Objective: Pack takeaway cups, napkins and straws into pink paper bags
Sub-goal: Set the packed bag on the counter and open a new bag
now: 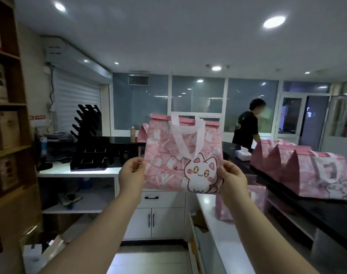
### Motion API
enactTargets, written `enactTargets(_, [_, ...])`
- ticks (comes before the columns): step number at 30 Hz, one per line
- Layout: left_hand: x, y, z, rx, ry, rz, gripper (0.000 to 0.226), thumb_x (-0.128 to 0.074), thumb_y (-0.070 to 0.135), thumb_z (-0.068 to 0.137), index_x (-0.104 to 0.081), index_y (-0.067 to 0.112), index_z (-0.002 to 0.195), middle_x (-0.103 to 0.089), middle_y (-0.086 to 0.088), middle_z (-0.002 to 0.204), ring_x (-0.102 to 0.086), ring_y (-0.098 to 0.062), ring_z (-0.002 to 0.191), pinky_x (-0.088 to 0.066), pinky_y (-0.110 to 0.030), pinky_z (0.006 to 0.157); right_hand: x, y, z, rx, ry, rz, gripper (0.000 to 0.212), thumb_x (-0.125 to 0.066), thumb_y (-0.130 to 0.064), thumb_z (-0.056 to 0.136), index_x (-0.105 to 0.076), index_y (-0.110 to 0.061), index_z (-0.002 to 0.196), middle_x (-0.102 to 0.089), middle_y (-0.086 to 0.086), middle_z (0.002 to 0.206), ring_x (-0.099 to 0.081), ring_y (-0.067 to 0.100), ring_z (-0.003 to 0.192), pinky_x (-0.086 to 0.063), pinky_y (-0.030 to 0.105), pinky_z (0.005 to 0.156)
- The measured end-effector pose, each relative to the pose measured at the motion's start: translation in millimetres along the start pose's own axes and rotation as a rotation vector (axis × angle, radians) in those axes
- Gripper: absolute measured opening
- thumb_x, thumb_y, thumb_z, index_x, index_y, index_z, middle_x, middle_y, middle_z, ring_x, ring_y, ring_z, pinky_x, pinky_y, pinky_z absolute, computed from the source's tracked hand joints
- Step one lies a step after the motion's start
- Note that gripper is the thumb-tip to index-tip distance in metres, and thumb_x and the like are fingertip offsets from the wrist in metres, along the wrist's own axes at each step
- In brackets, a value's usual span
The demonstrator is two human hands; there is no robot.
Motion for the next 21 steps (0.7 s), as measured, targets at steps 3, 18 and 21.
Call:
enactTargets(3, [-23,-30,42,0.048,-0.080,0.023,0.019,-0.060,0.008,0.094,-0.067,0.023,0.085,-0.067,0.006,0.089,-0.063,-0.013,0.083,-0.052,-0.021,0.061,-3,21,39,-0.047,0.050,-0.043,0.015,-0.057,-0.014,0.095,-0.067,-0.010,0.105,-0.074,0.011,0.096,-0.071,0.032,0.089,-0.059,0.053,0.075])
enactTargets(18, [-183,-127,276,0.213,-0.529,-0.034,0.012,-0.057,0.010,0.097,-0.067,0.016,0.102,-0.069,-0.002,0.096,-0.063,-0.017,0.077,-0.053,-0.029,0.064,-63,22,228,0.191,0.230,-0.094,0.005,-0.068,-0.015,0.088,-0.067,-0.011,0.085,-0.073,0.010,0.089,-0.070,0.028,0.080,-0.058,0.047,0.073])
enactTargets(21, [-240,-135,290,0.209,-0.607,-0.047,0.016,-0.057,0.010,0.097,-0.066,0.016,0.109,-0.068,-0.005,0.098,-0.063,-0.019,0.077,-0.050,-0.028,0.059,-39,9,251,0.221,0.327,-0.137,0.007,-0.064,-0.013,0.091,-0.065,-0.014,0.083,-0.073,0.009,0.090,-0.069,0.028,0.081,-0.058,0.048,0.074])
Point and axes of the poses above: each hand's wrist, its own z-axis towards the middle knuckle, its own x-axis out of the back of the hand, y = z × x, the point moved 6 cm from there along z, towards the middle knuckle
